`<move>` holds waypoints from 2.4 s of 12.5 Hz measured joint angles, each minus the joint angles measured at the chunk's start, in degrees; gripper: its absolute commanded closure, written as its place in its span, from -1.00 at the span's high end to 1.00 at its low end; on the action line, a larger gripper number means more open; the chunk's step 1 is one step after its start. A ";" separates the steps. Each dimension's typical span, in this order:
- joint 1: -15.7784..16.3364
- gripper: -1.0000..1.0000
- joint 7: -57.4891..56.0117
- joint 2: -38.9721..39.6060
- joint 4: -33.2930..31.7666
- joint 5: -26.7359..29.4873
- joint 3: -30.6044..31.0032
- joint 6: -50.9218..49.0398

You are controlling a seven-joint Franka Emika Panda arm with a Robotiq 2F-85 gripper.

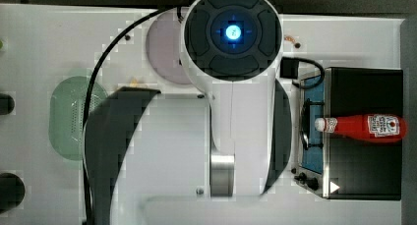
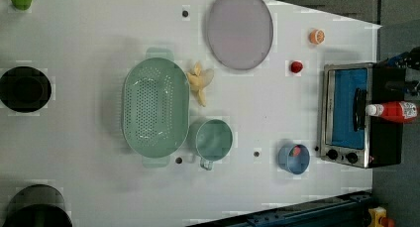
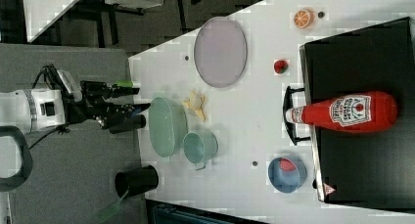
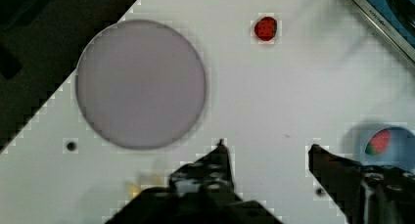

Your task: Pick Ketchup from oven and place it on table.

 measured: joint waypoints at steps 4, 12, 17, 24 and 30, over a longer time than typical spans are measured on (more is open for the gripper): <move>-0.48 1.00 0.26 -18.92 -14.21 -0.41 -0.40 -9.79; -1.58 1.00 1.90 -18.57 -9.40 0.56 -9.67 -5.42; -4.57 1.00 1.84 -7.36 -11.69 -0.80 -21.89 9.04; -6.37 1.00 1.93 9.71 -7.83 -0.32 -33.89 17.44; -7.53 1.00 1.94 16.81 -6.49 8.86 -36.04 21.49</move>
